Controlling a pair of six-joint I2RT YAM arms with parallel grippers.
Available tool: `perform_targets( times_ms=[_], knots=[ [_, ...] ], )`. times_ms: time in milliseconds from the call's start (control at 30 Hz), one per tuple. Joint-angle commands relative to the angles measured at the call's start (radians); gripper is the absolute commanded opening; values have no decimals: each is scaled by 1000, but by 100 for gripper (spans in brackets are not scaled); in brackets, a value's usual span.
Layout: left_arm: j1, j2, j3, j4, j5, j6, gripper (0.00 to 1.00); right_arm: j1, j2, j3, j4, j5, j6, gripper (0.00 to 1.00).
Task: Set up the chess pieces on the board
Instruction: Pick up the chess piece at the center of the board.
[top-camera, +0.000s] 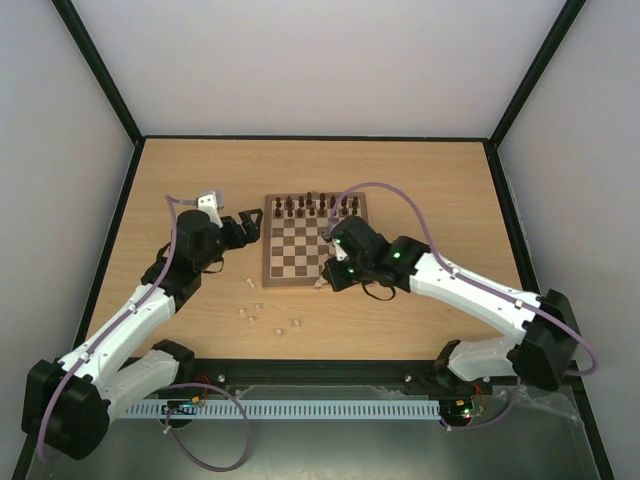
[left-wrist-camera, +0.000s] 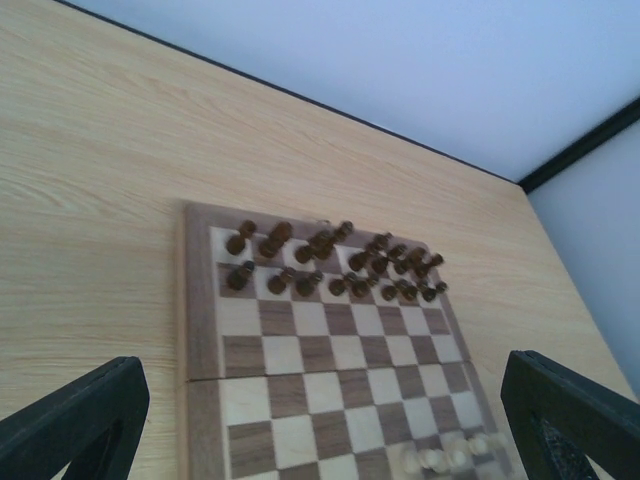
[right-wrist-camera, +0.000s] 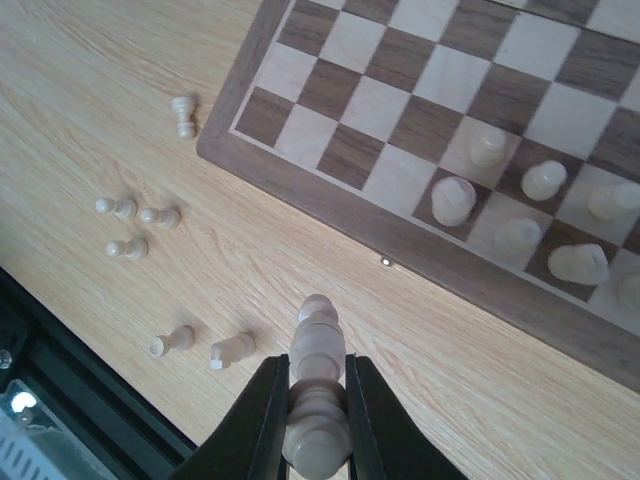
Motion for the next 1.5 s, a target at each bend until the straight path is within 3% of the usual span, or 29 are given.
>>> perform_targets(
  times_ms=[0, 200, 333, 467, 667, 1067, 1467],
  knots=[
    [2, 24, 27, 54, 207, -74, 100, -70, -92, -88, 69, -120, 20, 8],
    [0, -89, -40, 142, 430, -292, 100, -190, -270, -157, 130, -275, 40, 8],
    [-2, -198, -179, 328, 547, -507, 100, -243, -354, -166, 170, -396, 59, 8],
    [-7, -260, -294, 553, 621, -709, 100, -271, -400, -168, 235, -488, 94, 8],
    [-48, -262, -389, 750, 662, -890, 100, -289, -412, -191, 378, -622, 182, 7],
    [-170, -238, -462, 934, 607, -1019, 99, -313, -357, -266, 694, -734, 377, 6],
    [-195, -210, -480, 984, 580, -1037, 79, -312, -293, -288, 805, -793, 451, 6]
  ],
)
